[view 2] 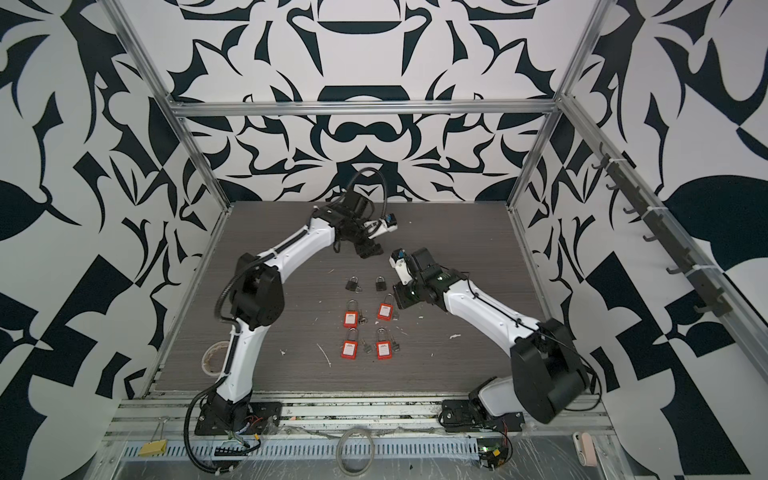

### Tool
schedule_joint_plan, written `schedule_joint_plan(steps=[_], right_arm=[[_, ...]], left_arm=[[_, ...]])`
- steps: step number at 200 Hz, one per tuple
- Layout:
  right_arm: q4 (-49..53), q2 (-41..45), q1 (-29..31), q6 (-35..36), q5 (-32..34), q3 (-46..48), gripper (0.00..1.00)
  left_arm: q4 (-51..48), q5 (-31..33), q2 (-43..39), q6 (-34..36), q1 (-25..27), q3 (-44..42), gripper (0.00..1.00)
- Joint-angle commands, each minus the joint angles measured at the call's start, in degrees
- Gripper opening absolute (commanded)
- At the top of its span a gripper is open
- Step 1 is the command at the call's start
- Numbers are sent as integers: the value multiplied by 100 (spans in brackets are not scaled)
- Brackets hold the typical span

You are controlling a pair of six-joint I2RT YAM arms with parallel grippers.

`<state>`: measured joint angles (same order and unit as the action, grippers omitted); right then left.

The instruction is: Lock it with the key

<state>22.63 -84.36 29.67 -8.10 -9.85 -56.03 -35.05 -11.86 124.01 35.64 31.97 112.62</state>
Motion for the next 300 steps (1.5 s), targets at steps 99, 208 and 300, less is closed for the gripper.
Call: schedule_joint_plan(steps=[99, 208, 300], right_arm=[[873, -2490, -168, -404, 464, -2268, 38], [-3819, 571, -465, 1133, 4562, 1888, 94], [-7761, -213, -1905, 1201, 2562, 3802, 100]], left_arm=[[1742, -666, -4536, -1942, -1489, -5422, 71], [4772, 437, -5386, -3911, -2964, -7932, 99], [10568, 542, -3189, -3383, -3059, -9844, 99]])
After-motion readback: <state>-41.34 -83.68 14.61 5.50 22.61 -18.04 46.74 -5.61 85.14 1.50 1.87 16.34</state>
